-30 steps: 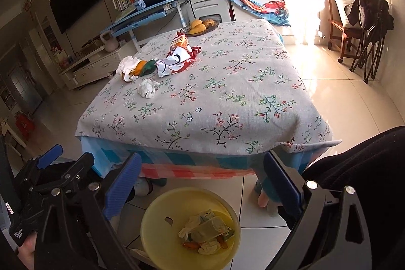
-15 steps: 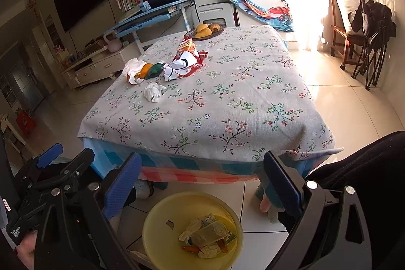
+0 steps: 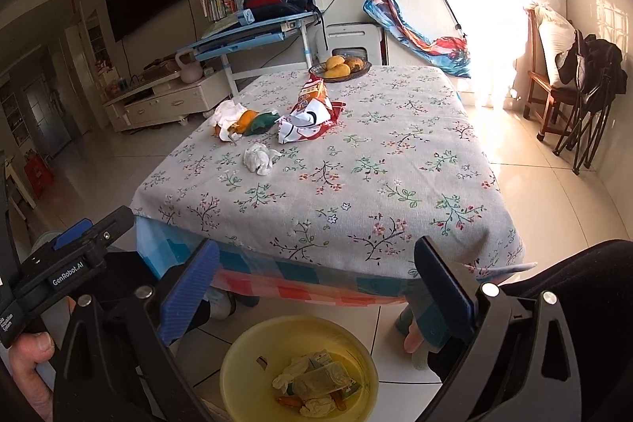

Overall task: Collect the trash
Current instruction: 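Move both grippers from the yellow basin back over the table toward the remaining items, then grasp the white tissue with the left gripper while the right gripper nears the plush toy, then grasp the green plush toy with the right gripper and lift it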

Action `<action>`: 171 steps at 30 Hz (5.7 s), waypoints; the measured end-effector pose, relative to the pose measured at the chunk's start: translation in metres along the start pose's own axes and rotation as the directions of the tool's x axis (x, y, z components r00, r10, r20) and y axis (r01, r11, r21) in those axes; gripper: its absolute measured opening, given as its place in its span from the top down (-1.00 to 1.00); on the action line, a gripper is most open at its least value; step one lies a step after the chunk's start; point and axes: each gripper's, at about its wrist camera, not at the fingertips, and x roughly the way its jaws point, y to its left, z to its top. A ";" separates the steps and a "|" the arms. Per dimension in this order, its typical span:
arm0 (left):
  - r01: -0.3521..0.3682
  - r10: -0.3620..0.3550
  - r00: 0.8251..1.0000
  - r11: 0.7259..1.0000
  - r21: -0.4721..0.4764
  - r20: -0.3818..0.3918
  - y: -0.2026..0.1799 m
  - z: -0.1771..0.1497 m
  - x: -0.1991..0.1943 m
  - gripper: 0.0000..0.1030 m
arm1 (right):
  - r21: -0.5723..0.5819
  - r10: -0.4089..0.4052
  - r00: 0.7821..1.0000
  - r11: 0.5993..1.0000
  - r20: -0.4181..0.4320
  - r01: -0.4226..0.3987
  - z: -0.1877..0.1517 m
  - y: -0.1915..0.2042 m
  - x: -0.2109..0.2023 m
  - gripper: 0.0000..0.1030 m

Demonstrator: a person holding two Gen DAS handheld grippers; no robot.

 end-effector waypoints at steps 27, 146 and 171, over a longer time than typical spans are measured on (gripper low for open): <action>-0.032 0.032 0.999 0.997 0.072 0.001 -0.016 0.026 0.036 -0.86 | 0.021 0.033 0.999 0.999 0.012 -0.033 0.018 -0.008 0.020 -0.84; 0.058 -0.029 0.966 0.993 0.104 -0.255 -0.026 0.158 0.257 -0.14 | -0.150 0.240 0.964 0.955 -0.115 -0.256 0.091 0.035 0.150 -0.84; 0.196 -0.195 0.980 0.980 -0.028 0.037 0.011 0.190 0.185 0.93 | -0.227 0.245 0.968 0.941 -0.057 -0.252 0.123 0.058 0.154 -0.83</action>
